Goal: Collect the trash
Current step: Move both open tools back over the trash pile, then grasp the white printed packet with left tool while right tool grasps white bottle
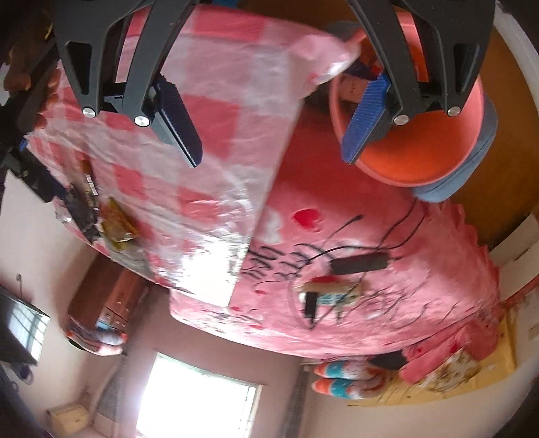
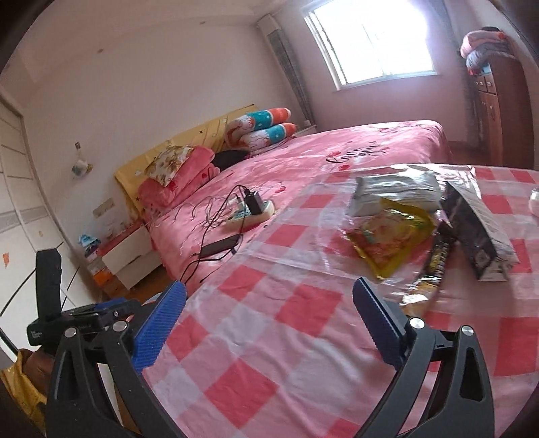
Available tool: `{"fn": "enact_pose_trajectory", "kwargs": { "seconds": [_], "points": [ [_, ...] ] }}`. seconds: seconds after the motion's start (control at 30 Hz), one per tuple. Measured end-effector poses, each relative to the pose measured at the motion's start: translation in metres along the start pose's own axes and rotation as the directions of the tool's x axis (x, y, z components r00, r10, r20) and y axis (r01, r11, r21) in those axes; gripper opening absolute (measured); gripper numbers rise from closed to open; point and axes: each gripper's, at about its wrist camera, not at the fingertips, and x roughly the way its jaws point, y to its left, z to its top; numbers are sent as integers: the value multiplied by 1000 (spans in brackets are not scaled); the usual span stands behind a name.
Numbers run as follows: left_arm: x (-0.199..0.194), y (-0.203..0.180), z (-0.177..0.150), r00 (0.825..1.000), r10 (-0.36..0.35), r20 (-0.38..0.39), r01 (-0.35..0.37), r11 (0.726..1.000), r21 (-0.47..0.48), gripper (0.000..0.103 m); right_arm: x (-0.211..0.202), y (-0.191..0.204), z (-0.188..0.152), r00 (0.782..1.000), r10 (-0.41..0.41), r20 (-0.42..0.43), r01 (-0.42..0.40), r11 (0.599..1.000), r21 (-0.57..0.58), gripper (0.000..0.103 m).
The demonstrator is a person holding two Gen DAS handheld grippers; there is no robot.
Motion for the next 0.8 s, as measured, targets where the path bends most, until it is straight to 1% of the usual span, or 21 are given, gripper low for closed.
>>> {"fn": "enact_pose_trajectory", "kwargs": {
  "seconds": [0.17,0.27,0.4,0.5,0.53,0.63,0.73,0.8],
  "points": [
    [10,-43,16,999,-51,-6,51,998,48,85,-5,-19,0,999,-27,-27,27,1000,15,98],
    [20,-67,29,996,-84,-18,85,994,68,85,-11,-32,2,999,-45,-16,45,999,28,98],
    [32,-106,52,992,-126,-14,126,985,121,85,-21,-54,8,997,-72,-15,73,995,65,98],
    [47,-144,74,989,-147,-13,147,973,176,85,-29,-70,12,995,-95,-12,95,991,98,98],
    [54,-160,85,988,-156,-12,156,968,198,85,-31,-76,13,995,-100,-16,102,989,110,98],
    [78,-200,111,988,-153,-1,149,958,246,85,-36,-96,19,990,-133,-38,138,978,156,98],
    [107,-233,138,986,-164,-13,162,953,254,85,-41,-121,20,989,-134,-61,144,961,235,98],
    [130,-256,157,988,-154,-14,153,955,256,85,-45,-137,21,985,-154,-78,170,942,289,98]
  ]
}}
